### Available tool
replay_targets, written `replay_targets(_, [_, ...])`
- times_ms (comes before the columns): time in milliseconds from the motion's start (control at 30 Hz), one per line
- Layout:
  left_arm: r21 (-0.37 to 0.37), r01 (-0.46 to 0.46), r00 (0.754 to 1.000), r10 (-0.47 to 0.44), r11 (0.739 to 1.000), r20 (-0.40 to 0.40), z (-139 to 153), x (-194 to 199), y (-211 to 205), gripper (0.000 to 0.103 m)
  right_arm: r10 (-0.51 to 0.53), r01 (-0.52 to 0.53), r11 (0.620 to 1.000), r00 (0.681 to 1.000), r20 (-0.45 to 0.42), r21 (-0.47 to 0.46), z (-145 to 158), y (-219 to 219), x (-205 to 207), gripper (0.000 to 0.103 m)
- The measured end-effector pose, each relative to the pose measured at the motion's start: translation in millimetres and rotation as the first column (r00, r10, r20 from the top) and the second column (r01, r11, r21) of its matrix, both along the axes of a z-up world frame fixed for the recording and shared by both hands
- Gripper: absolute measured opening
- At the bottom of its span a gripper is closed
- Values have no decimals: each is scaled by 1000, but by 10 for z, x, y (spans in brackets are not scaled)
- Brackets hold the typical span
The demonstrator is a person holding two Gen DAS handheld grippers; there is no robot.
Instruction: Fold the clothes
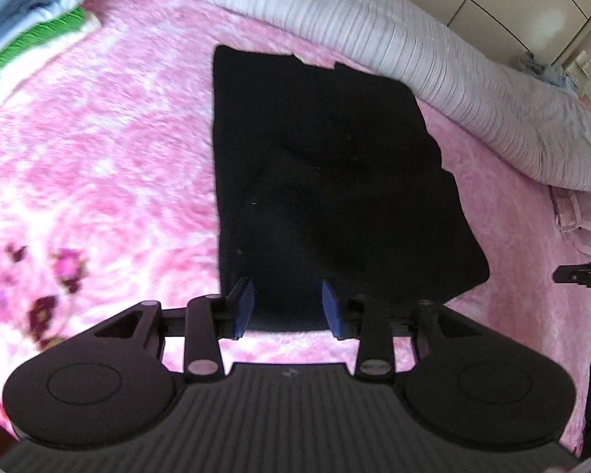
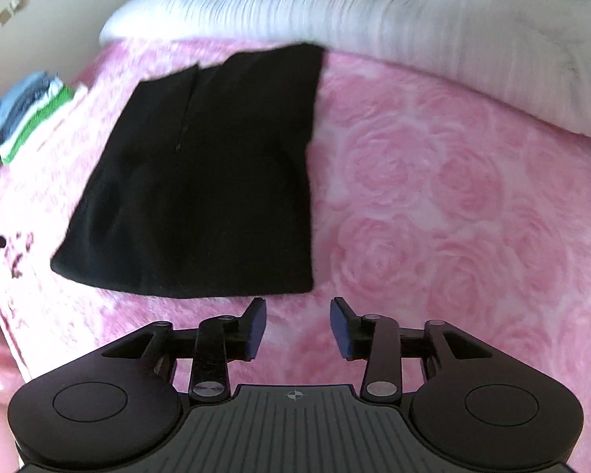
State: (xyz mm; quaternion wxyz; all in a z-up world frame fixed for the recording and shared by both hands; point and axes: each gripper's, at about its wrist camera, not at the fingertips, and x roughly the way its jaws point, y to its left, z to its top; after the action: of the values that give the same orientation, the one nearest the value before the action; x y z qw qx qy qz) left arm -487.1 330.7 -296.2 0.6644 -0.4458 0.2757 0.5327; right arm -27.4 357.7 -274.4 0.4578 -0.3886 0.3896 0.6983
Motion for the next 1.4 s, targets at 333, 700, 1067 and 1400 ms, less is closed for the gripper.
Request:
replay_targets(333, [-43,21,999,-23,999,-40,-937,106,1083,37,84,-86,996,995,62,28,-893,868,-410,51])
replay_targets(700, [-7,82,996,-82,997,-34,-1175,180,1357,13,129,-130,989,992,16,74,-1339,1330,-835,9])
replay_targets(1067, [188,103,965,-144,977,221,-173,-228,-99,10,172,-125,925,980,-101,360,-190,-117,-268,5])
replay_targets(1400, [-148,121,992,-116,982,39,-423,-28,-2633,12,336,-307,929,934,123,-207,-475,-2212,214,7])
